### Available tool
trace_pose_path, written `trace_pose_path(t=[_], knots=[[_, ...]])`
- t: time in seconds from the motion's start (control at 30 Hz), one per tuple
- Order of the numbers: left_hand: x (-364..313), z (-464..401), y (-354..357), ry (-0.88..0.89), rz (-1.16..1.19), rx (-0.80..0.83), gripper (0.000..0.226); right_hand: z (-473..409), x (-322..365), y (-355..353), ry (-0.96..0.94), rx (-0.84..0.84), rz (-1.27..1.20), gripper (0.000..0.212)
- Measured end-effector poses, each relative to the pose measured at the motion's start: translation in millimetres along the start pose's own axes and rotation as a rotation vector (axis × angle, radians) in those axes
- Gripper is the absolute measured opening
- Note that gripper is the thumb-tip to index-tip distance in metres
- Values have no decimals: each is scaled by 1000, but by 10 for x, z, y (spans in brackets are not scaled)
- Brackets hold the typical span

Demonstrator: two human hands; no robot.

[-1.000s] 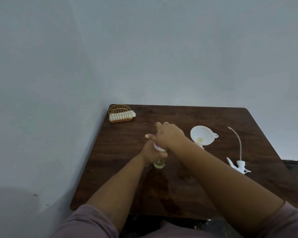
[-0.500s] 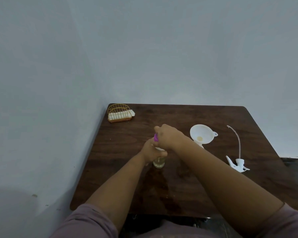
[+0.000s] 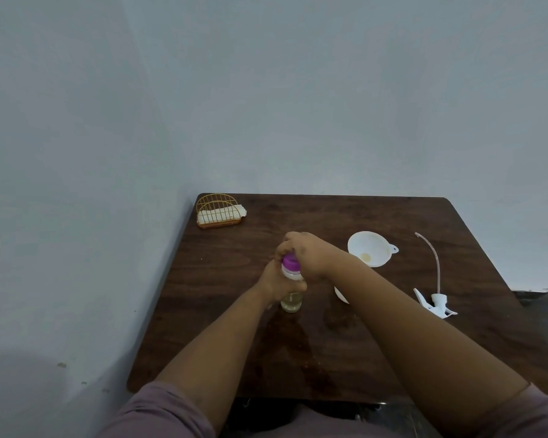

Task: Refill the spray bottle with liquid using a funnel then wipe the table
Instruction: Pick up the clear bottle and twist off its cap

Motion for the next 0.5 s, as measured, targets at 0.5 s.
trace_pose_path(t=[0.5], knots=[[58,-33,16,26,28,-65,39,16,-284,20,-51,-245,-417,63]])
Point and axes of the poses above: each hand's wrist, its own z-axis away from the middle knuckle, its own y-axis out of the palm, x = y × z, the point moved 3 cm from there along -z, towards the middle knuckle, and after that the axes turned 11 degrees about -z, right-handed, at the moved point
